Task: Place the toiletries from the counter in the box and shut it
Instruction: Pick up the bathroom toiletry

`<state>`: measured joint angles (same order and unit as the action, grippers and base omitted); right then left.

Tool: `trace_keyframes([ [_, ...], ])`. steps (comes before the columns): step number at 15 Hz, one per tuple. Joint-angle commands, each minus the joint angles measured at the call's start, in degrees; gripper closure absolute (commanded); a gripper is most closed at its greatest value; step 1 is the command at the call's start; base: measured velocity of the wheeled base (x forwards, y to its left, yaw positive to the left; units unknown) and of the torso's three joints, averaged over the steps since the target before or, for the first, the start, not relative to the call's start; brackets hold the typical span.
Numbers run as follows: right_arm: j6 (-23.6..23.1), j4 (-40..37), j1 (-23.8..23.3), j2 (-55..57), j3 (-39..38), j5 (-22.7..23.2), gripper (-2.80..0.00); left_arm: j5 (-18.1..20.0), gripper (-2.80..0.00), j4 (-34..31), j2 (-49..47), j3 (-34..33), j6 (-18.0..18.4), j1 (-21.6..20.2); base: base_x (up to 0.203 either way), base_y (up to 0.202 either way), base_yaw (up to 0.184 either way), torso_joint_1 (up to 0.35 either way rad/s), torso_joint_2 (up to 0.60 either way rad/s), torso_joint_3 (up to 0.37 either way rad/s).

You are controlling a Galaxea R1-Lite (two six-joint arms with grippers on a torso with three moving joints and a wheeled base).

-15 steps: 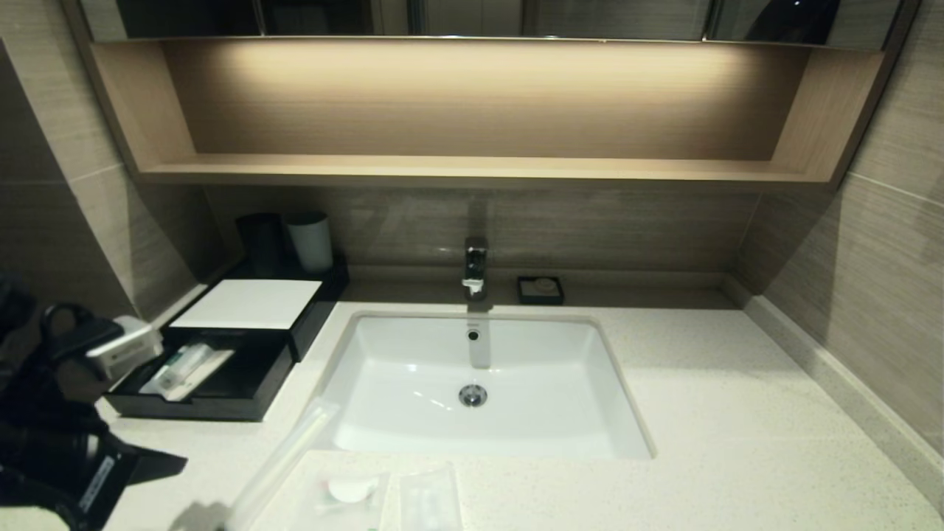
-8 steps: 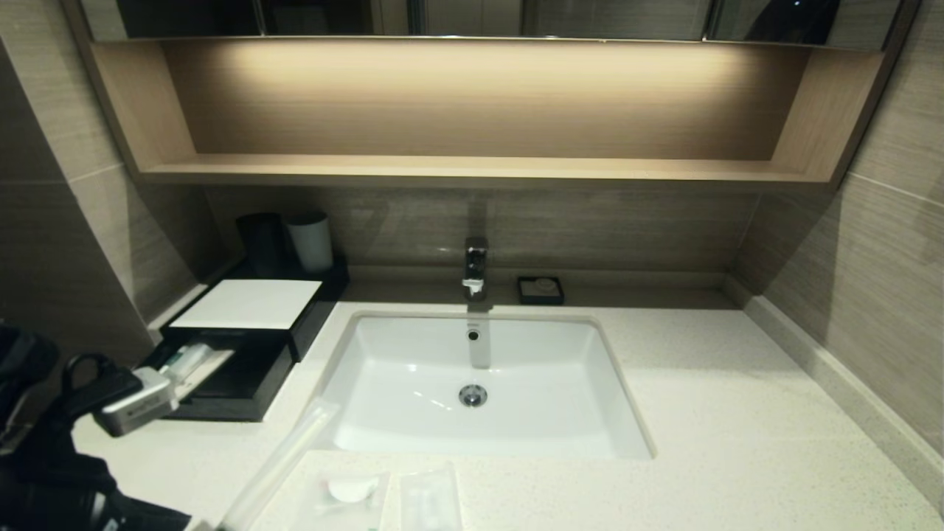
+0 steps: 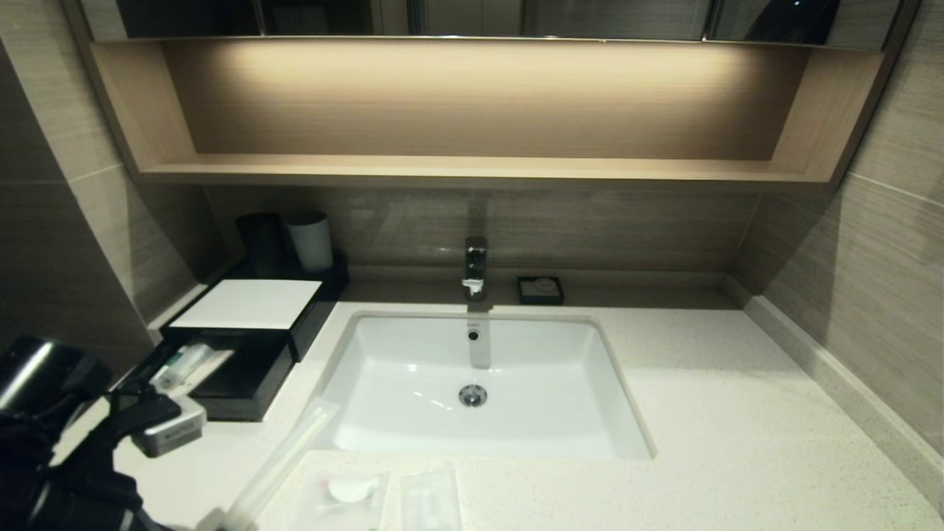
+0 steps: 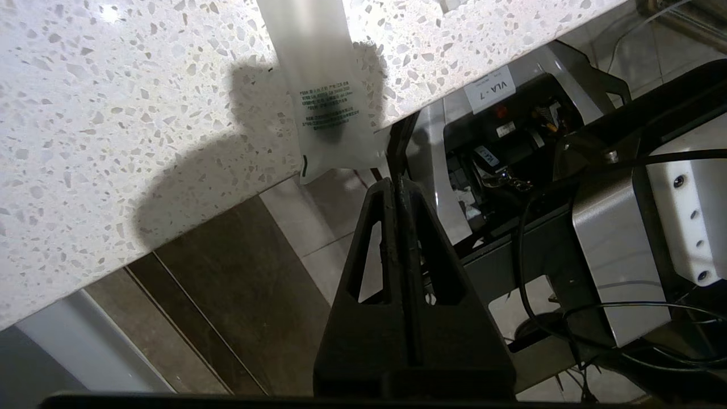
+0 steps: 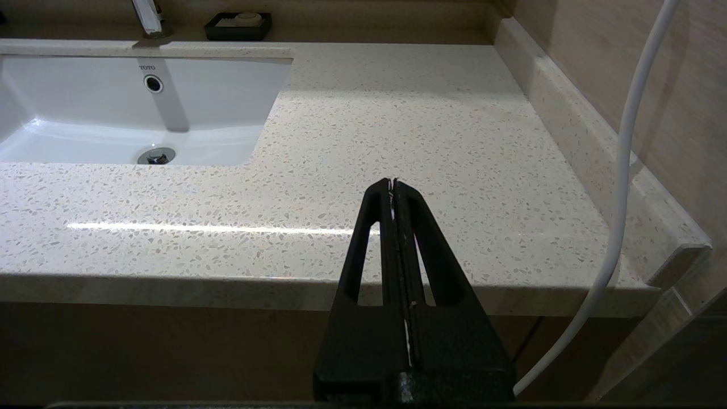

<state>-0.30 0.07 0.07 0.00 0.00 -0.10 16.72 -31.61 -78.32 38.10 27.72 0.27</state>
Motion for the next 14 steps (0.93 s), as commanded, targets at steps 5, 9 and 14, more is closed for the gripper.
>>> trace_keyframes([
  [5, -0.1, 0.0, 0.0, 0.0, -0.1, 0.0, 0.0, -3.2, 0.0, 1.5, -7.4, 0.8, 0.0, 0.0, 0.0, 0.0, 0.0, 0.0, 0.0, 0.0],
  [9, -0.1, 0.0, 0.0, 0.0, -0.1, 0.0, 0.0, -3.4, -2.8, 1.6, -8.1, 2.0, -0.3, 0.0, 0.0, 0.0, 0.0, 0.0, 0.0, 0.0],
  [14, 0.0, 0.0, 0.0, 0.0, -0.1, 0.0, 0.0, -3.5, -2.8, 2.3, -10.5, 2.4, -0.2, 0.8, 0.0, 0.0, 0.0, 0.0, 0.0, 0.0],
])
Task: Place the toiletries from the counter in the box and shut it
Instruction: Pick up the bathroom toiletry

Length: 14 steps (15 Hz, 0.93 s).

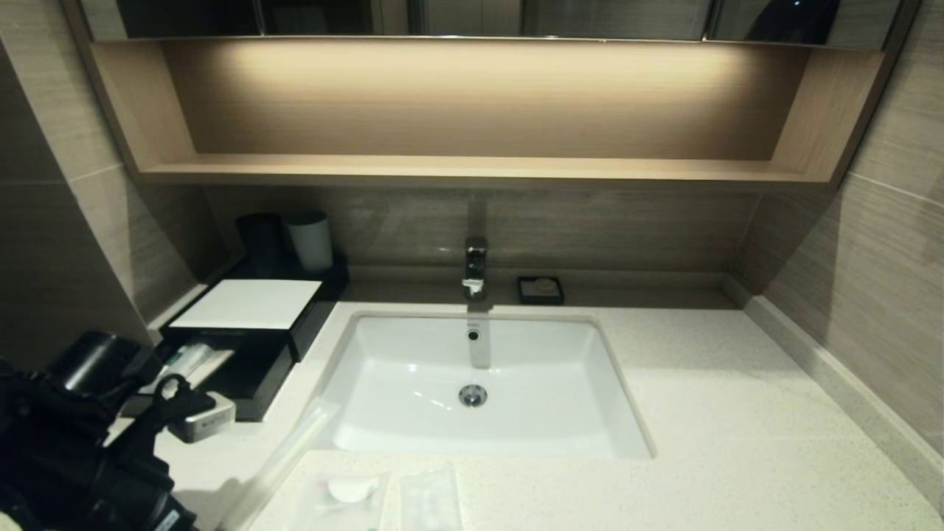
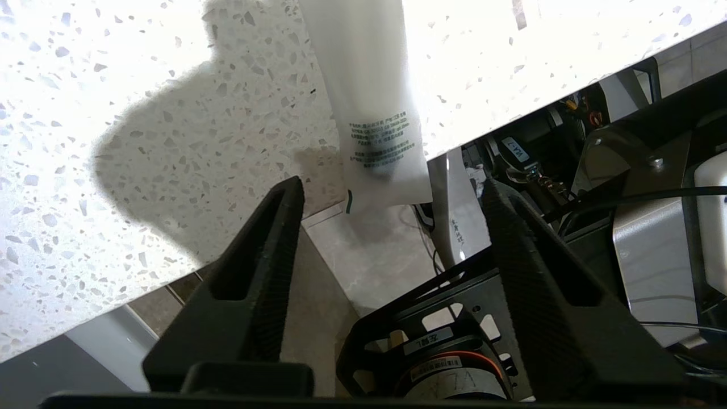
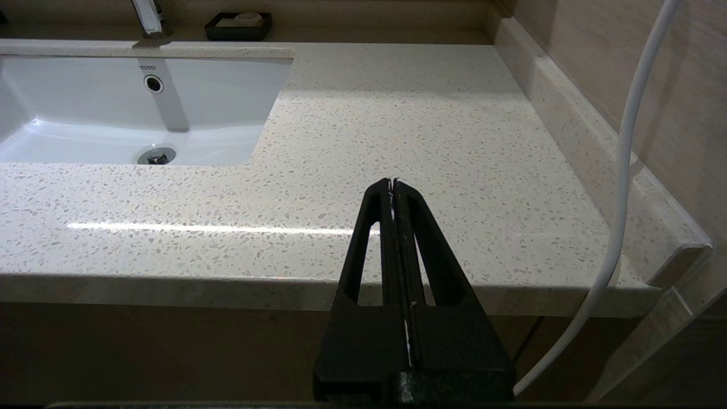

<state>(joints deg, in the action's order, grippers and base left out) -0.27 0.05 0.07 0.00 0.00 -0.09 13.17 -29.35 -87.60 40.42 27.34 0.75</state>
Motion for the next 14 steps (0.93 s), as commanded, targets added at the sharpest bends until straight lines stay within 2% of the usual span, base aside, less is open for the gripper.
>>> trace_keyframes([
  [1, 0.0, 0.0, 0.0, 0.0, -0.1, 0.0, 0.0, 0.0, -2.8, 0.2, -1.6, 0.1, 0.3, 0.6, 0.0, 0.0, 0.0, 0.0, 0.0, 0.0],
  [14, 0.0, 0.0, 0.0, 0.0, -0.1, 0.0, 0.0, -2.1, -2.8, 1.6, -6.0, 0.9, 0.0, 2.1, 0.0, 0.0, 0.0, 0.0, 0.0, 0.0],
])
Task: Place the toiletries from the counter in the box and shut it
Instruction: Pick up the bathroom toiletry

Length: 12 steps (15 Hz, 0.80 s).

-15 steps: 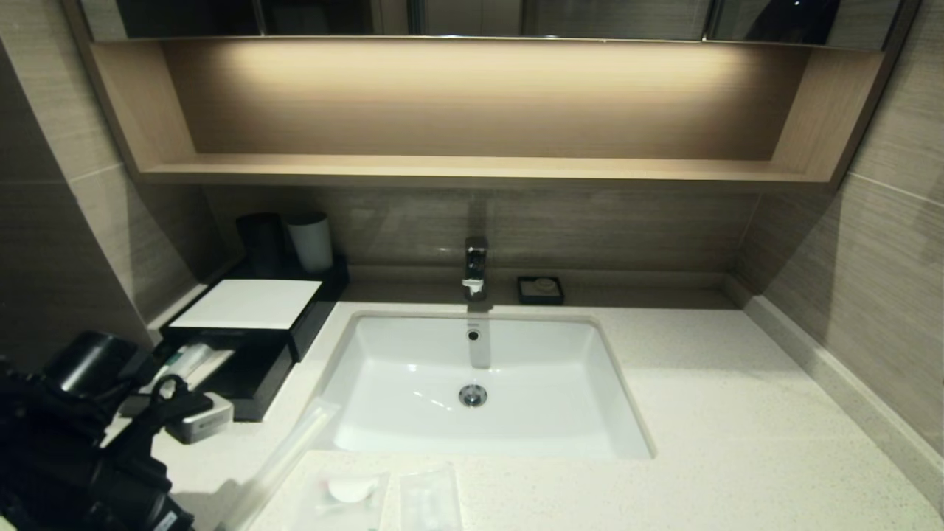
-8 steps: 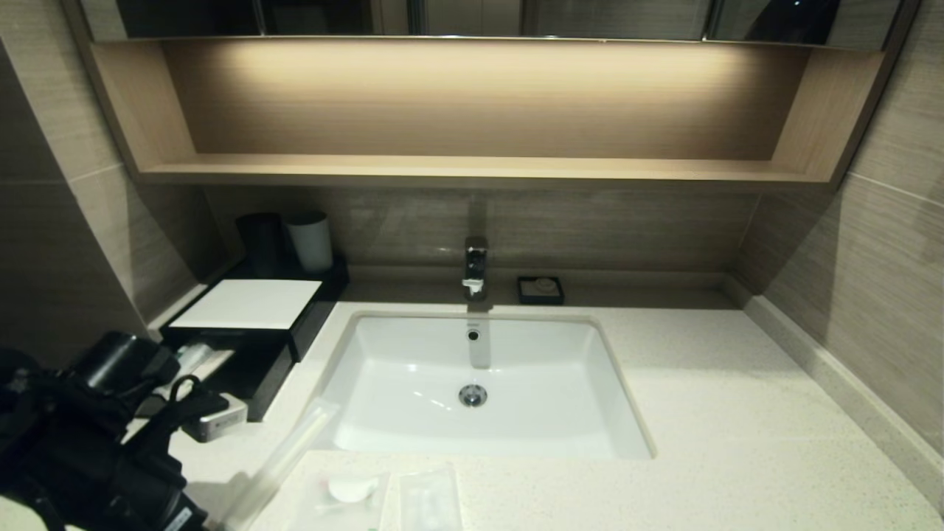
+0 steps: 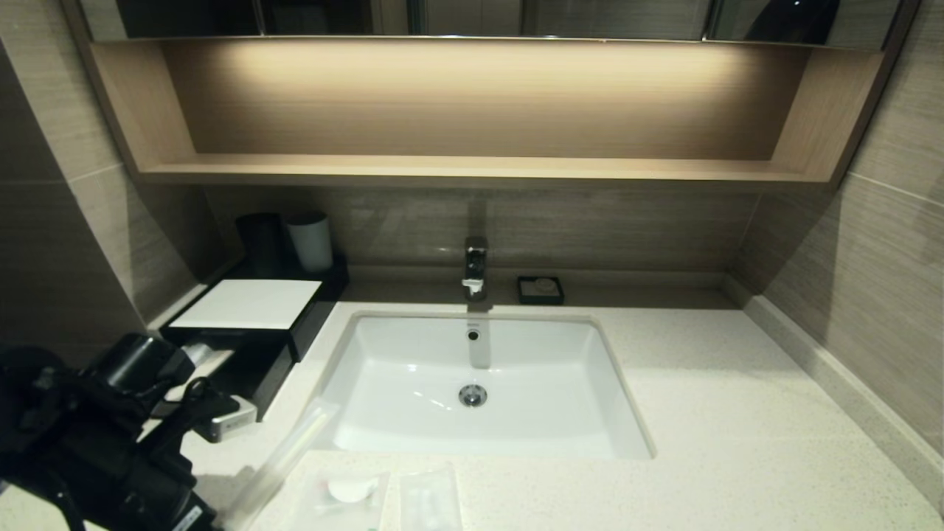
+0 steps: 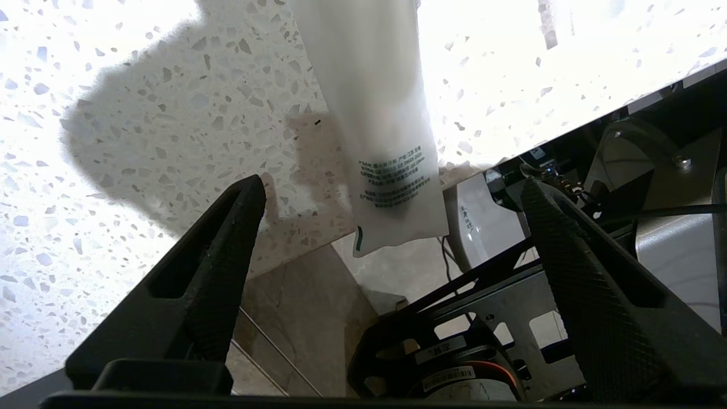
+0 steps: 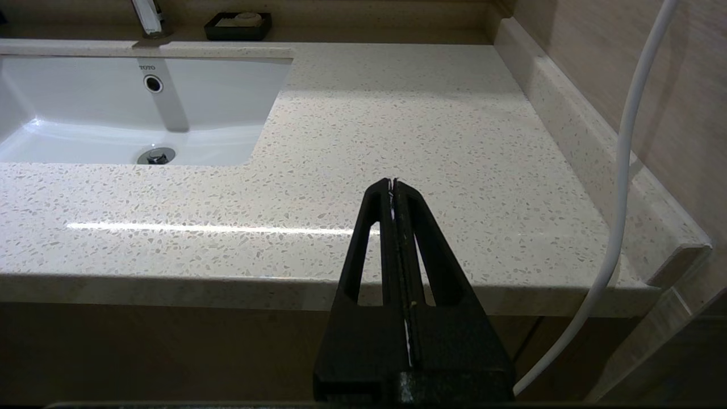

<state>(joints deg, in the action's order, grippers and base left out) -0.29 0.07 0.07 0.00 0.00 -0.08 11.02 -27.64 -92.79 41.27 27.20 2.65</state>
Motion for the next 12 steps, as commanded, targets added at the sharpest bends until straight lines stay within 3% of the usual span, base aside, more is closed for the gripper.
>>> trace_keyframes([
  [1, 0.0, 0.0, 0.0, 0.0, -0.1, 0.0, 0.0, -0.2, -2.8, 0.0, -0.9, 0.0, 0.1, 0.3, 0.0, 0.0, 0.0, 0.0, 0.0, 0.0],
  [12, 0.0, 0.0, 0.0, 0.0, -0.1, 0.0, 0.0, -2.3, -2.8, 1.5, -1.7, -0.8, 0.1, 0.5, 0.0, 0.0, 0.0, 0.0, 0.0, 0.0],
])
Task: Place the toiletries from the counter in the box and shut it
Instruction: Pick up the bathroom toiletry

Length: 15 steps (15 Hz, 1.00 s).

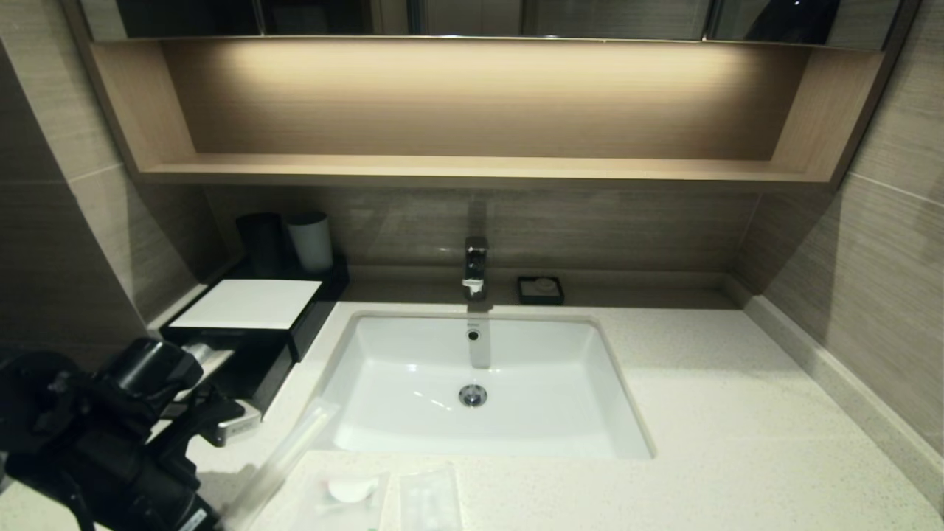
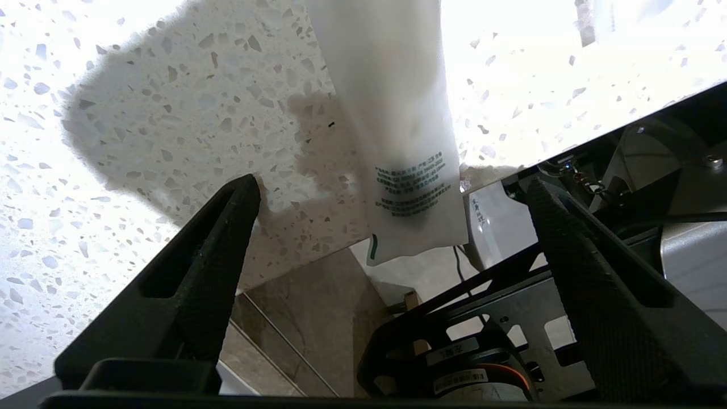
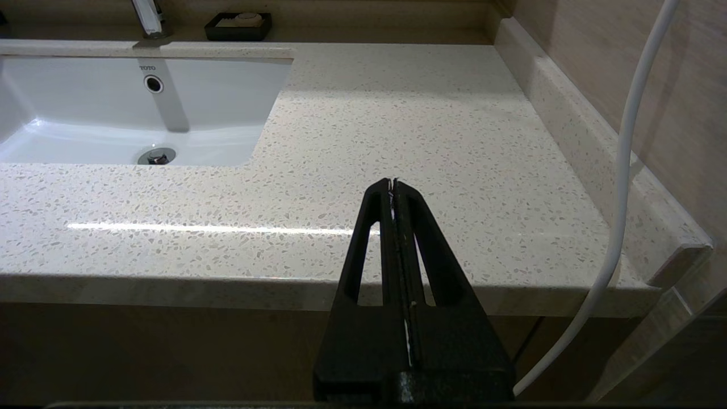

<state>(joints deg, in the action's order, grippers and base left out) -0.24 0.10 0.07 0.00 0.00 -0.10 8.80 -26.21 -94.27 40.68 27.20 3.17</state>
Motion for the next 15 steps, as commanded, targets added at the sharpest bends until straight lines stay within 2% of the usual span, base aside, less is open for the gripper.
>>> trace_keyframes([
  [1, 0.0, 0.0, 0.0, 0.0, -0.1, 0.0, 0.0, -0.6, -2.8, 0.6, -0.3, -0.3, 0.1, 0.0, 0.0, 0.0, 0.0, 0.0, 0.0, 0.0],
  [5, 0.0, 0.0, 0.0, -0.1, -0.1, 0.0, 0.0, -1.1, -2.8, 2.5, -1.4, -1.5, 0.1, 0.5, 0.0, 0.0, 0.0, 0.0, 0.0, 0.0],
  [13, -0.1, 0.0, 0.0, 0.0, -0.1, 0.0, 0.0, -1.1, -2.8, 2.6, -1.6, -1.6, 0.1, 0.7, 0.0, 0.0, 0.0, 0.0, 0.0, 0.0],
  [14, -0.1, 0.0, 0.0, -0.1, -0.1, 0.0, 0.0, -1.1, 0.0, 2.6, -1.9, -1.5, 0.1, 0.7, 0.0, 0.0, 0.0, 0.0, 0.0, 0.0],
  [15, -0.1, 0.0, 0.0, -0.1, -0.1, 0.0, 0.0, -1.1, 0.0, 2.6, -1.9, -1.5, 0.1, 0.7, 0.0, 0.0, 0.0, 0.0, 0.0, 0.0],
])
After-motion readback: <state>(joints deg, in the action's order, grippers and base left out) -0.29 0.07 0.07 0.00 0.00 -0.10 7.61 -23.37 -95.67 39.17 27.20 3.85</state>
